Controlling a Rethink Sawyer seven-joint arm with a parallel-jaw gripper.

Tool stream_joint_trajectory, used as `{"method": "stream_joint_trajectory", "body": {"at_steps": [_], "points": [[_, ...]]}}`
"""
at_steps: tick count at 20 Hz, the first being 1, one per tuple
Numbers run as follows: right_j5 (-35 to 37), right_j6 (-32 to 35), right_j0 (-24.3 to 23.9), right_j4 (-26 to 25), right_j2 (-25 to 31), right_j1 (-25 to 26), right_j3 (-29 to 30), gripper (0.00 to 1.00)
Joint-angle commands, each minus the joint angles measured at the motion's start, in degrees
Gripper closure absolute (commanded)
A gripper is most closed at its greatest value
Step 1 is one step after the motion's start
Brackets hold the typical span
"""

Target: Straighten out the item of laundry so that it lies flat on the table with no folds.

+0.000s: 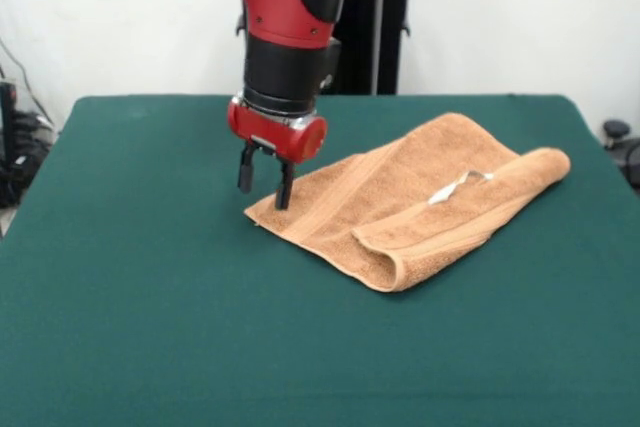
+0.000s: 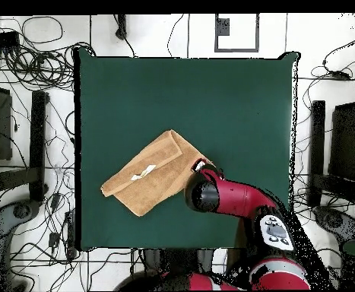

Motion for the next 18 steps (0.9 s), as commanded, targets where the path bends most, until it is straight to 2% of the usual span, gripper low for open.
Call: {"method": "stream_joint_trajectory", "body": {"at_steps": [1,7,13,18], "points": [[10.96,-3.35,-3.41,-1.54,10.10,2.25,0.33,0.00],[8.21,-1.85,-5.13,-1.99,13.01,3.81,0.22,0.00],[-1.80,2.92,-3.04,-3.45,11.92,3.18,1.44,0.00],[-1.41,3.08,-1.30,-3.44,11.10,1.94,1.59,0.00]]}}
